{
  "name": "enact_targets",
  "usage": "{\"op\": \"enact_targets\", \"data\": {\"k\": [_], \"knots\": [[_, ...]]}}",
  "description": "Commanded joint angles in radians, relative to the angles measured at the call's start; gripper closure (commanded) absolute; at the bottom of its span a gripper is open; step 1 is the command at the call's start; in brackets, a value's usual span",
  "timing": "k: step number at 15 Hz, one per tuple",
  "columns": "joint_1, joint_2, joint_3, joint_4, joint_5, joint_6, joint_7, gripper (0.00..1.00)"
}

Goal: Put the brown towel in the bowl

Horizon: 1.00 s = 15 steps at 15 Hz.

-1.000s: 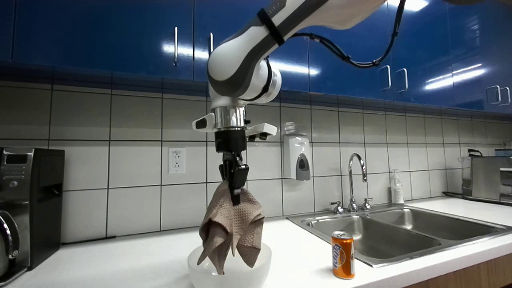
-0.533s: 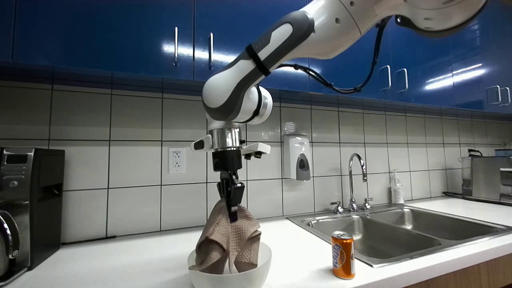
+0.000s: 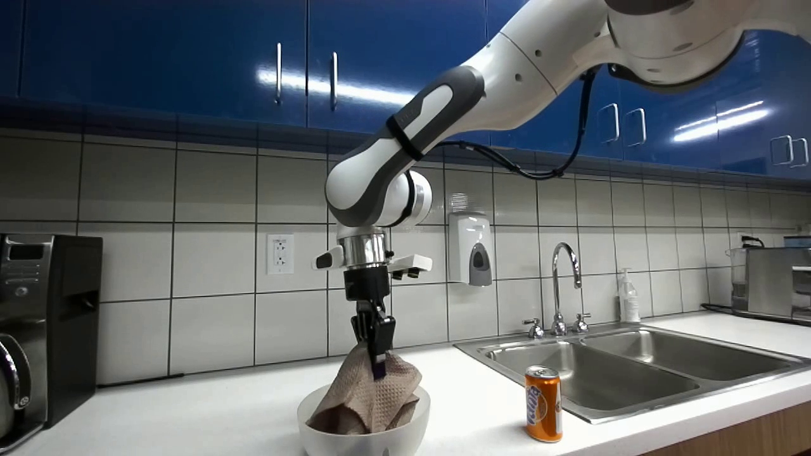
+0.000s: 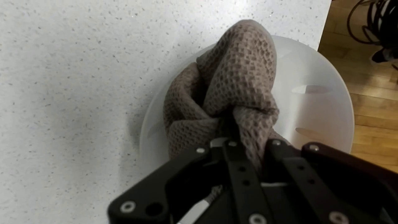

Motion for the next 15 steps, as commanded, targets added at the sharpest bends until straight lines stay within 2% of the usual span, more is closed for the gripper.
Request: {"op": "enact_targets", "data": {"k": [1,8,9,15], "knots": [[-0.008,0.000,0.002,0.008,-0.021,-0.020,-0.033,0.55],[-0.015,-0.034,0.004,-0.031,-0.002,-0.027,-0.010,0.03],[-0.015,-0.043,0.004,-0.037,0.000,-0.029,-0.005,0.00],[-0.027,-0.127,0.007,-0.070,0.028,-0.065,0.015,0.00]]}}
